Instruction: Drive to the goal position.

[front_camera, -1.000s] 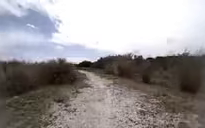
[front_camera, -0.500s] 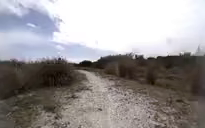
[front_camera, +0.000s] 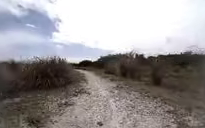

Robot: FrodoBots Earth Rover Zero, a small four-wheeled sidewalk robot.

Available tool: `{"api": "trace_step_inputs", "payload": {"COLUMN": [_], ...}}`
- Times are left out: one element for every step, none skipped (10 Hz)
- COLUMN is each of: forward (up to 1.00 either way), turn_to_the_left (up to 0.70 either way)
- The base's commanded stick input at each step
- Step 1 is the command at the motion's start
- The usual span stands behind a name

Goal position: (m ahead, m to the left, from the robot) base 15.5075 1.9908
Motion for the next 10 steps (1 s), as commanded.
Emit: {"api": "trace_step_inputs", "payload": {"forward": [0.7, 0.7, 0.7, 0.7, 0.7, 0.7, 0.7, 0.7, 0.7, 0.7], "turn_to_the_left": [0.0, 0.0, 0.0, 0.0, 0.0, 0.0, 0.0, 0.13, 0.35, 0.35]}}
